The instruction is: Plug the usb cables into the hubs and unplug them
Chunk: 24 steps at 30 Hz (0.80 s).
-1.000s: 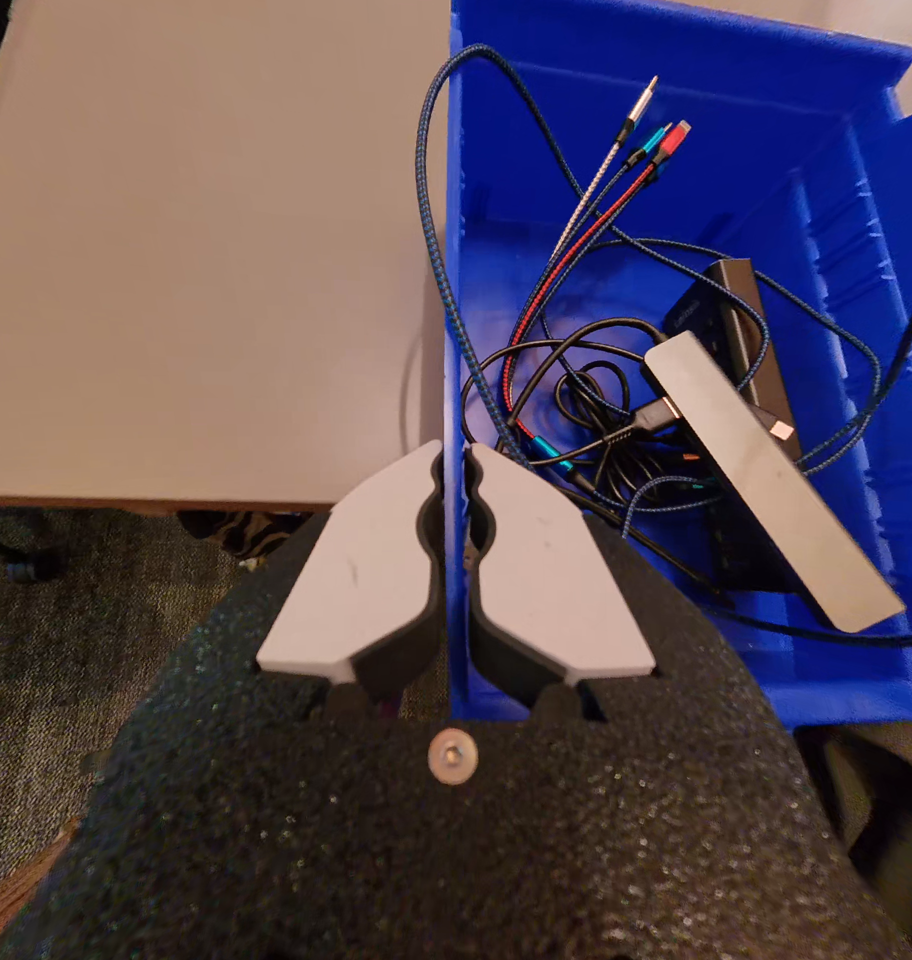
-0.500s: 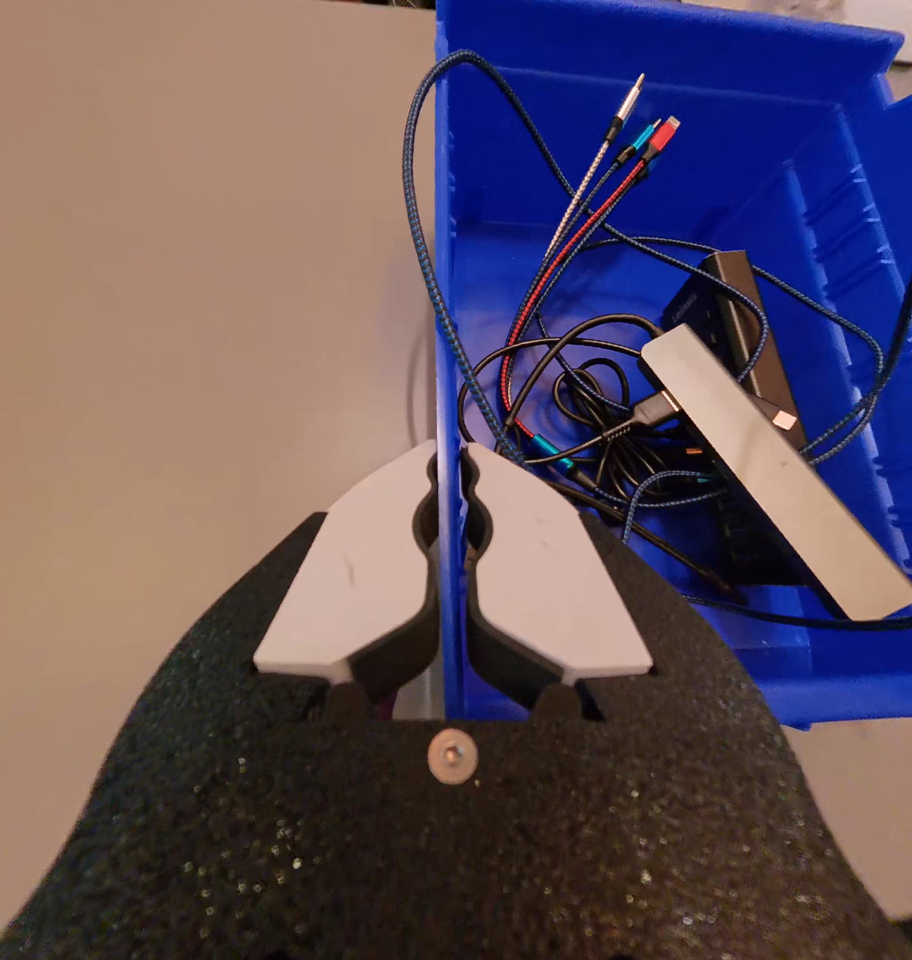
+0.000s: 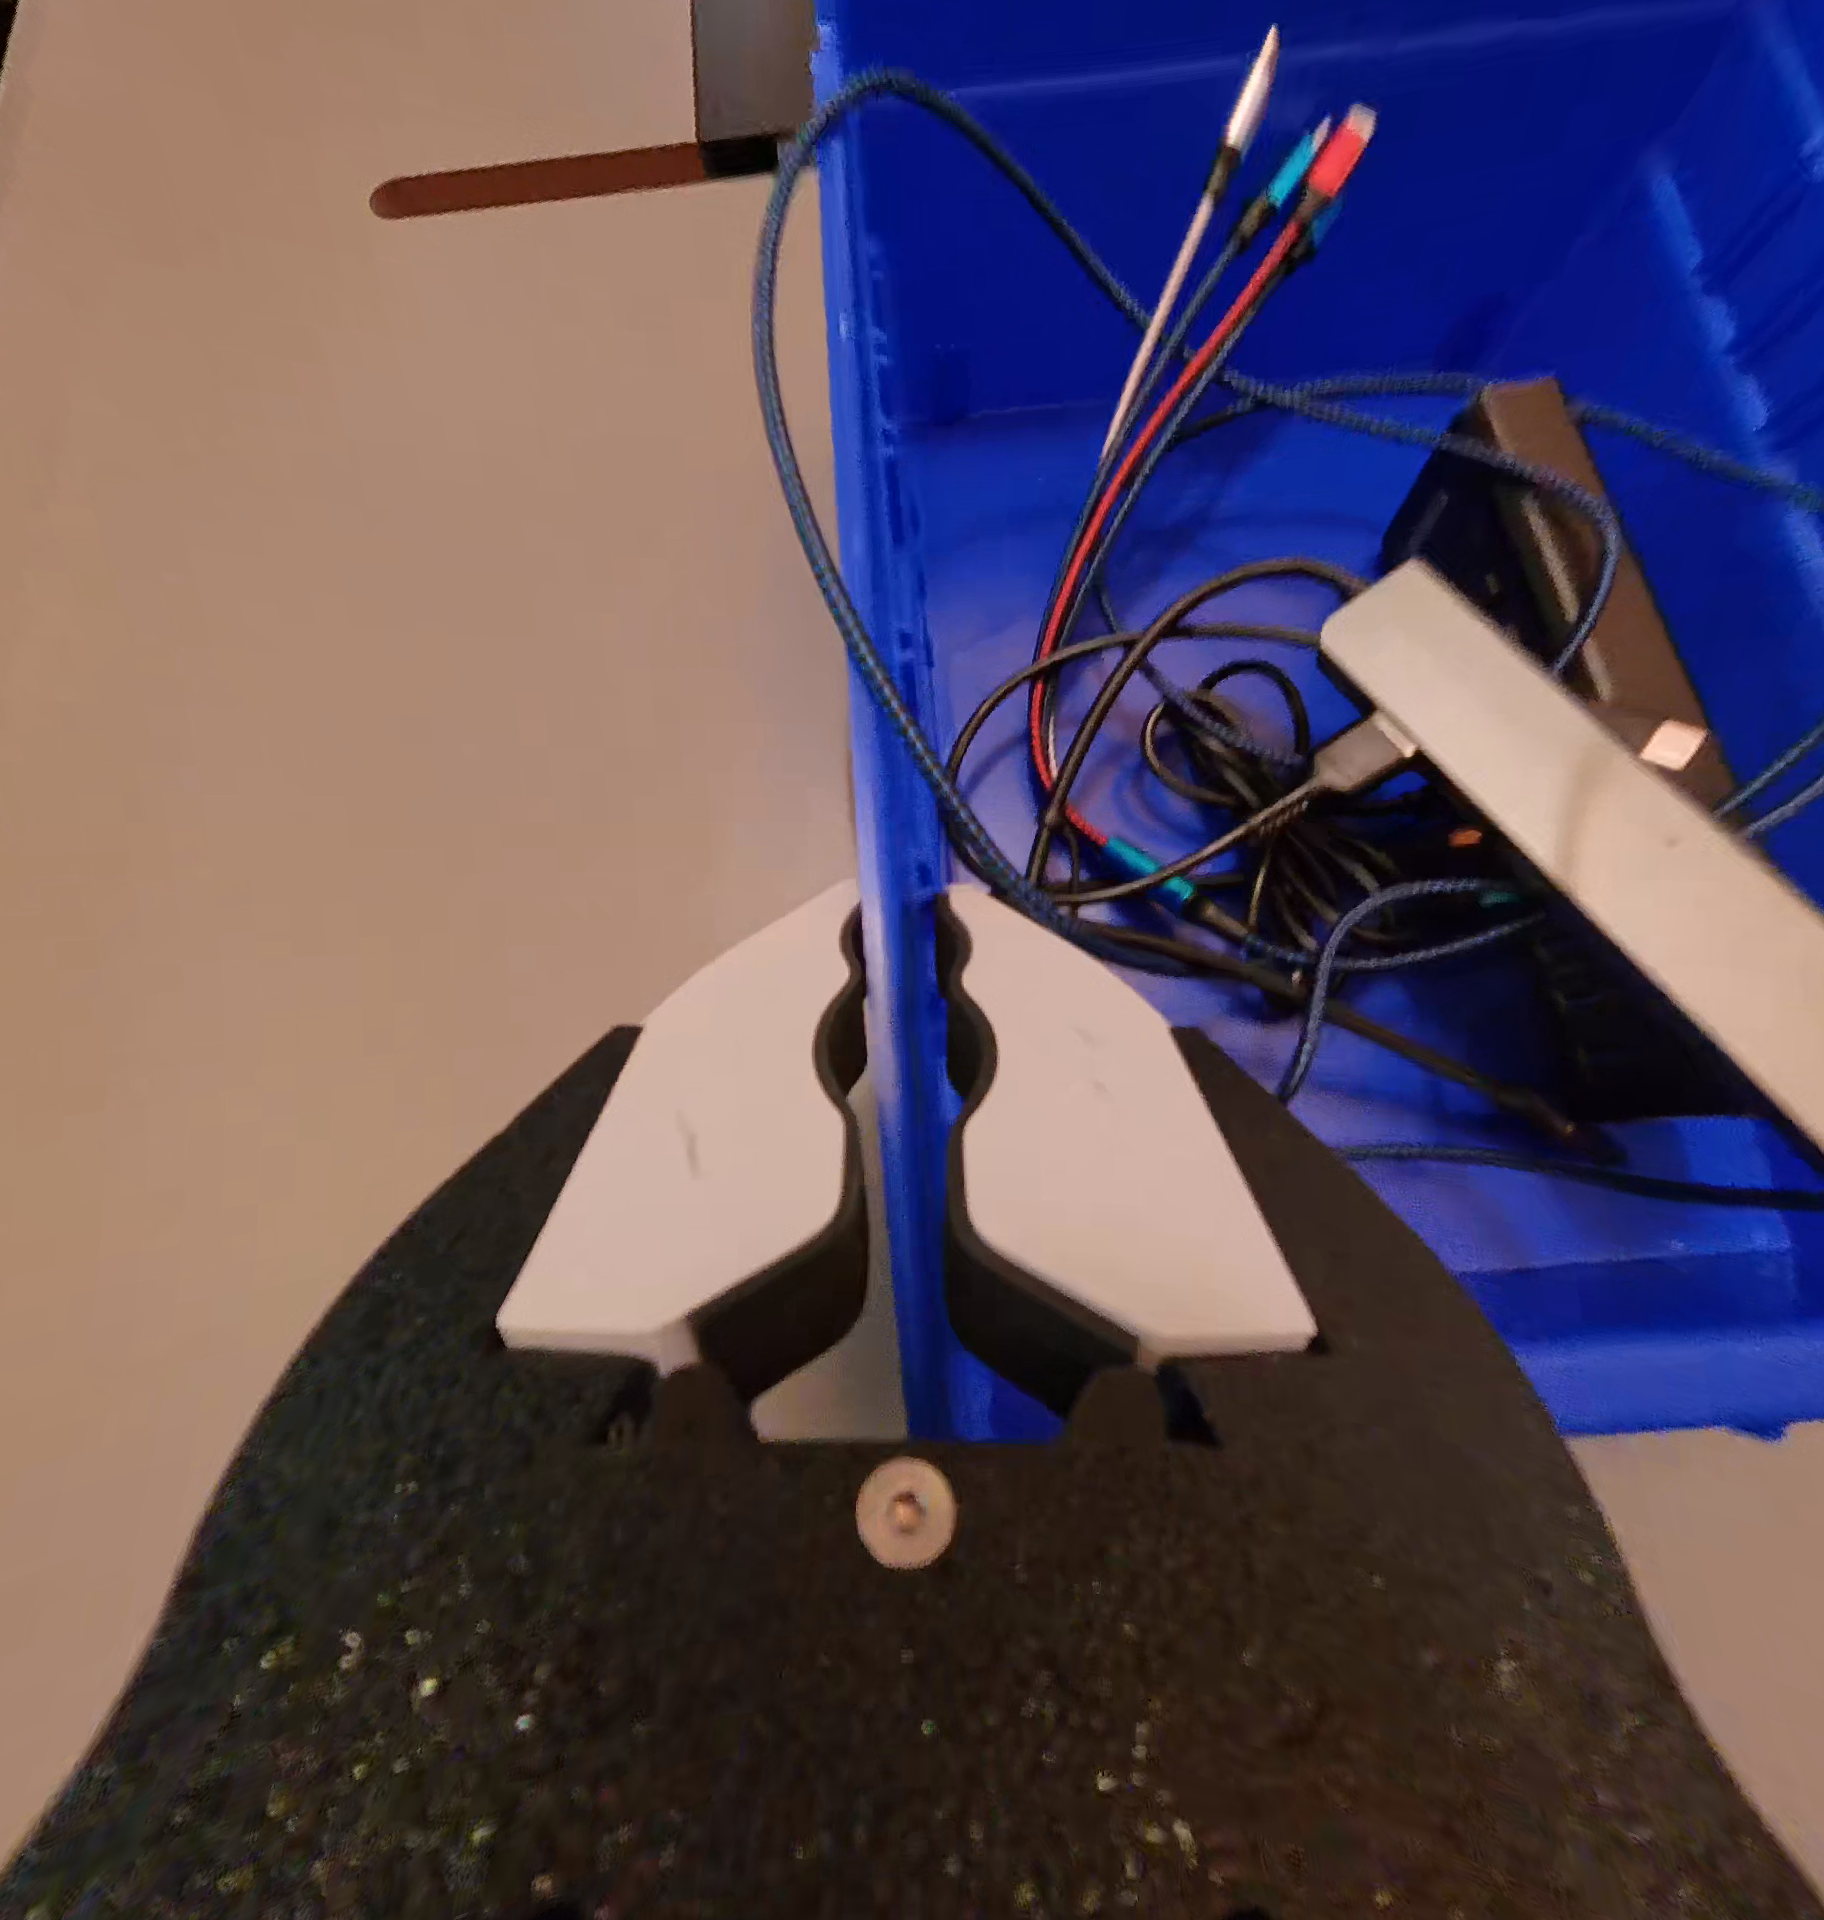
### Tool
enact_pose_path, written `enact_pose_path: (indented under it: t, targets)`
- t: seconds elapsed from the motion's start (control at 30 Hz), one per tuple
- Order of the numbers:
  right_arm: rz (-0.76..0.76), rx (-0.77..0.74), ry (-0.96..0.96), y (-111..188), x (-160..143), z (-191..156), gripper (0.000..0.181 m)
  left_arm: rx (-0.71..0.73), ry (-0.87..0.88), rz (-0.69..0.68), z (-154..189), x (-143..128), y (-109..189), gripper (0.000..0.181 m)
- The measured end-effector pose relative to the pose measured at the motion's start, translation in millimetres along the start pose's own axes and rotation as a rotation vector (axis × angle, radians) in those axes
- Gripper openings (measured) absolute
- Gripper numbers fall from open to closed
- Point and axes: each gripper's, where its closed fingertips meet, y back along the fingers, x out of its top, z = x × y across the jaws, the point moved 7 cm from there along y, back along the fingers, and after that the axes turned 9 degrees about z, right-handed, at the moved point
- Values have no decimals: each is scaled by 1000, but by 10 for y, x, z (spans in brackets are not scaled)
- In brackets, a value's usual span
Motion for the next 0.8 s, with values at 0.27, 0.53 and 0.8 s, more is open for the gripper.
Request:
enact_pose_path:
  t: [0.27,0.53,0.8]
  targets:
    - [26,-148,255,208,465,-25,81,52,-185,-24,262,385,485,39]
    - [139,149,216,320,838,-753,79,-406,-77,-154,1197,374,789,44]
    - [109,248,316,286,818,-1106,78,-409,-45,-260,1530,126,577,33]
